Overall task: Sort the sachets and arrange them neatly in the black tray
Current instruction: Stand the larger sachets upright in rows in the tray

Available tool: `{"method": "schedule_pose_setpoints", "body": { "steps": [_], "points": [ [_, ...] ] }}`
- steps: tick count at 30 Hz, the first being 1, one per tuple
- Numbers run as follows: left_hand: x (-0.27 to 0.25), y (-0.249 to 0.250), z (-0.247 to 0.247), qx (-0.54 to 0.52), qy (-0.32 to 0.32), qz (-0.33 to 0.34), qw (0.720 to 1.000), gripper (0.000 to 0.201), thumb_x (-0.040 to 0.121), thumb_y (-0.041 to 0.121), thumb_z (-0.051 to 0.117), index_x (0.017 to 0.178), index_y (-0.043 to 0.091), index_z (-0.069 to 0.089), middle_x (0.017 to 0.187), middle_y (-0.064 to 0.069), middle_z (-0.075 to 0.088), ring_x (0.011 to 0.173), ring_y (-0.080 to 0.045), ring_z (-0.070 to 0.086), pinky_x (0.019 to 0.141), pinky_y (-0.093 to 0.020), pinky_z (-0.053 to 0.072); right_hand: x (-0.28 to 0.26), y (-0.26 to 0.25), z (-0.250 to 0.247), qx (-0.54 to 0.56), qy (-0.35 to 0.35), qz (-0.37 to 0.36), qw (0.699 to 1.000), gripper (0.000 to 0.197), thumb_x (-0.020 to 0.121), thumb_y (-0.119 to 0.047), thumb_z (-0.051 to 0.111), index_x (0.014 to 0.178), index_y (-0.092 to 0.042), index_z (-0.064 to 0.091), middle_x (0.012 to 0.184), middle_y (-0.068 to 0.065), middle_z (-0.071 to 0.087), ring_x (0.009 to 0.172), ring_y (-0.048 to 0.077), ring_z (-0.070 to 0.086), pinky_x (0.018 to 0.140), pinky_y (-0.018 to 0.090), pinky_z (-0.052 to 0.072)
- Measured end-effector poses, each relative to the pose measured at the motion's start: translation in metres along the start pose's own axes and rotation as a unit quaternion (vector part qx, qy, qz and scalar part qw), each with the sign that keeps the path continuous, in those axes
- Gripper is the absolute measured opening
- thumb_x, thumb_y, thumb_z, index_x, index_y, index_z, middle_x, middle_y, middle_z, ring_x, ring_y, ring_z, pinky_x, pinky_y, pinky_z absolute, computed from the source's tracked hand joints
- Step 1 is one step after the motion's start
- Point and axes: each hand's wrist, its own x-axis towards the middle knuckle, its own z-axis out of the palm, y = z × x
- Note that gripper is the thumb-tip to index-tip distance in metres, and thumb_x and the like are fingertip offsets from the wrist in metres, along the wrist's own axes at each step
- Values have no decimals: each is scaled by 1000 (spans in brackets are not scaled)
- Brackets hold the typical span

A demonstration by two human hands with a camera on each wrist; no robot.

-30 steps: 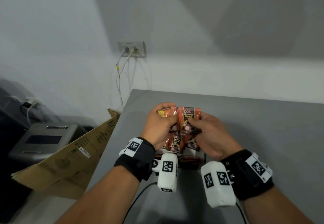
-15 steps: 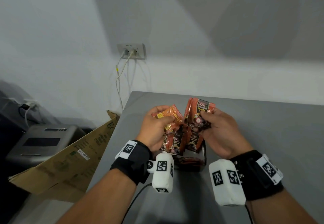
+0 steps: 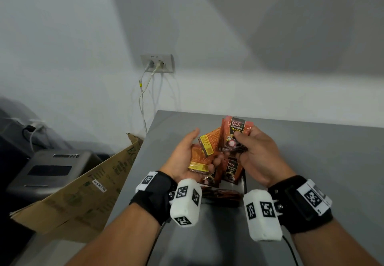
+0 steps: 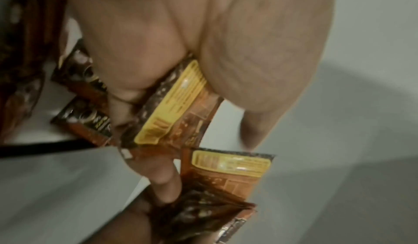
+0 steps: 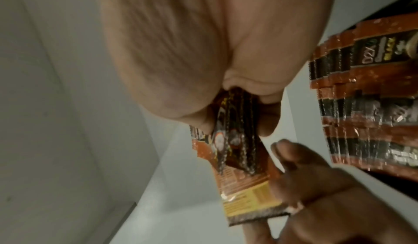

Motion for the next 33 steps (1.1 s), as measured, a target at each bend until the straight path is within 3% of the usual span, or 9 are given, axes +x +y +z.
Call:
{"method": "schedule_pose_setpoints", "body": {
  "steps": [5,9,11,14,17,19,25,29,33],
  "points": [
    [5,-4,-3,-52,34,37,997,33,73,-3,64,105,4,62,85,-12,62,54,-14,60,45,-22,49,1,1,-1,1,-4,-4,1000,21,102,-2,46,113,-5,63,98,22,74,90,36,71,81,49,59],
    [10,1,-11,34,115,175,977,45,75,-3,75,116,6,60,99,-19,69,76,-29,68,70,-38,57,1,-5,-16,108,12,-9,994,22,101,-4,45,93,-9,65,79,6,71,68,16,66,60,29,45],
    [11,1,-9,176,187,266,929,36,78,-1,78,108,13,64,102,-15,72,87,-29,71,82,-42,56,-1,-6,-14,121,-3,6,993,20,101,-6,45,96,-6,64,84,10,71,69,18,67,60,28,43],
    [12,-5,2,260,203,329,885,29,83,0,76,102,18,63,85,0,73,71,-17,67,70,-33,56,2,2,-3,58,10,38,998,25,102,-5,45,117,2,63,104,21,73,83,27,73,62,30,56],
    [15,-11,7,245,195,320,894,30,83,-1,76,99,22,65,80,-3,72,70,-20,64,69,-37,56,5,16,6,-1,37,55,998,26,102,-6,47,120,0,65,114,24,72,105,38,70,87,47,57],
    [13,-13,7,213,183,301,911,31,83,-4,73,99,21,65,84,-8,71,72,-20,66,68,-36,57,6,21,7,-12,49,65,997,25,102,-7,49,118,-1,67,111,23,73,105,38,69,91,51,55],
    [6,-5,0,40,104,178,978,19,87,-8,42,97,-1,57,91,-24,67,74,-30,68,67,-35,55,8,17,-3,30,81,48,995,19,103,-5,46,110,-1,63,94,18,73,80,28,67,63,35,46],
    [8,-1,-8,48,100,183,977,10,83,-3,57,92,2,58,85,-19,64,73,-30,67,69,-37,55,6,8,-10,69,102,36,992,19,102,-3,48,91,-9,63,75,6,70,69,20,62,62,34,44],
    [10,0,-10,79,99,220,967,13,90,-6,59,96,4,64,89,-15,71,79,-26,68,76,-39,53,4,9,-16,88,111,42,989,17,101,-5,50,97,-9,65,84,9,69,73,20,61,62,33,44]
  ]
}}
